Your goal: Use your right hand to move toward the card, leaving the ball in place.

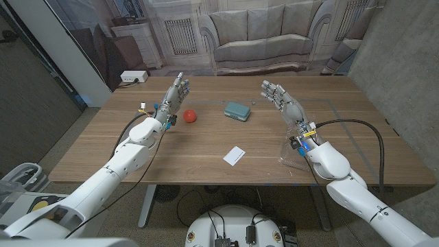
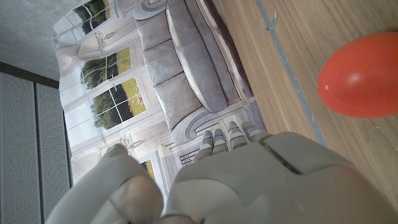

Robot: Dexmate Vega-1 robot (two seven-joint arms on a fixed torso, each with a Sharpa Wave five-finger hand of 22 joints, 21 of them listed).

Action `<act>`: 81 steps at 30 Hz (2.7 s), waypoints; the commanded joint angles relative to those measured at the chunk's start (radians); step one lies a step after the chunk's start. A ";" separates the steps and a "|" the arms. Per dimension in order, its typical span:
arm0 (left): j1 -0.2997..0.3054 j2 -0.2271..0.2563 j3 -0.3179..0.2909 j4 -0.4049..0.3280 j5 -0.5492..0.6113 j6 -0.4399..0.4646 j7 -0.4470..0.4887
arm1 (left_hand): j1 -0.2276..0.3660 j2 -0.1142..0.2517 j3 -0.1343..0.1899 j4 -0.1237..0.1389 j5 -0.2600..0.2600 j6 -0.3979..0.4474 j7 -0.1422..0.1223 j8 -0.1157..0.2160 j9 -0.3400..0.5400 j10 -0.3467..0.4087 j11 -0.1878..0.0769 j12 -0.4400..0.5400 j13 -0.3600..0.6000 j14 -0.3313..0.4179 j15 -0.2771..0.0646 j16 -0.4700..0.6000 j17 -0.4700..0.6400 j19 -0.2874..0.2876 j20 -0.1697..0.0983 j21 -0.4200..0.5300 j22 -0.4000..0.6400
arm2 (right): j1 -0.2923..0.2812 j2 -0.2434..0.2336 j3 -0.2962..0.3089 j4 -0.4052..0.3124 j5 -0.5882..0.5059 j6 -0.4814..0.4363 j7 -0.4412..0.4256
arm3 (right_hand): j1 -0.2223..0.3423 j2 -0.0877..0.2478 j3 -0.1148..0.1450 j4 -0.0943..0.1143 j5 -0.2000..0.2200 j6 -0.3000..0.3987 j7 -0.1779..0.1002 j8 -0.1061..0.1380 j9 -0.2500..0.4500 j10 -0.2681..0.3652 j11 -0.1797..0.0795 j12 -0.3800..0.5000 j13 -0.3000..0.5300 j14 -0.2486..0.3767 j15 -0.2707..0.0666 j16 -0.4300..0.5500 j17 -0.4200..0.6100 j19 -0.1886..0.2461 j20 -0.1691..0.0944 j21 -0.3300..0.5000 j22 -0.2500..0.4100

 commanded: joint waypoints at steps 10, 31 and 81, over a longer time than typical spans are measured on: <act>0.022 -0.010 0.001 -0.015 0.000 -0.015 0.013 | 0.011 0.004 -0.003 0.000 -0.003 0.010 0.003 0.000 0.004 0.007 -0.001 0.005 0.004 0.009 -0.001 0.006 0.003 0.002 -0.014 0.006 0.003 | -0.015 0.009 0.001 -0.003 -0.169 0.041 -0.061 | 0.007 0.000 0.003 -0.009 -0.003 0.009 -0.005 0.008 0.005 0.010 -0.009 0.007 0.002 0.008 -0.006 -0.003 0.001 0.010 -0.013 -0.004 0.006; 0.041 -0.008 0.008 -0.049 0.019 -0.019 0.032 | 0.014 0.007 -0.007 -0.001 -0.005 0.014 0.001 -0.001 0.004 0.010 0.000 0.005 0.004 0.011 -0.001 0.005 0.003 0.002 -0.012 0.006 0.004 | -0.047 0.015 0.024 -0.024 -0.328 0.054 -0.137 | 0.010 0.001 0.002 -0.013 -0.001 0.016 -0.012 0.007 0.005 0.022 -0.028 0.009 0.002 0.015 -0.011 -0.003 0.001 0.015 -0.015 -0.014 0.006; 0.117 0.024 -0.030 -0.116 0.025 -0.055 0.065 | 0.022 0.013 -0.015 -0.003 -0.009 0.030 -0.001 0.001 0.004 0.026 0.000 0.006 0.005 0.024 -0.002 0.007 0.003 0.007 -0.009 0.007 0.004 | -0.043 0.018 -0.029 -0.077 -0.653 -0.023 -0.280 | 0.021 0.004 0.002 -0.023 0.006 0.043 -0.028 0.010 0.005 0.043 -0.048 0.010 0.002 0.029 -0.024 -0.006 0.000 0.020 -0.017 -0.037 0.006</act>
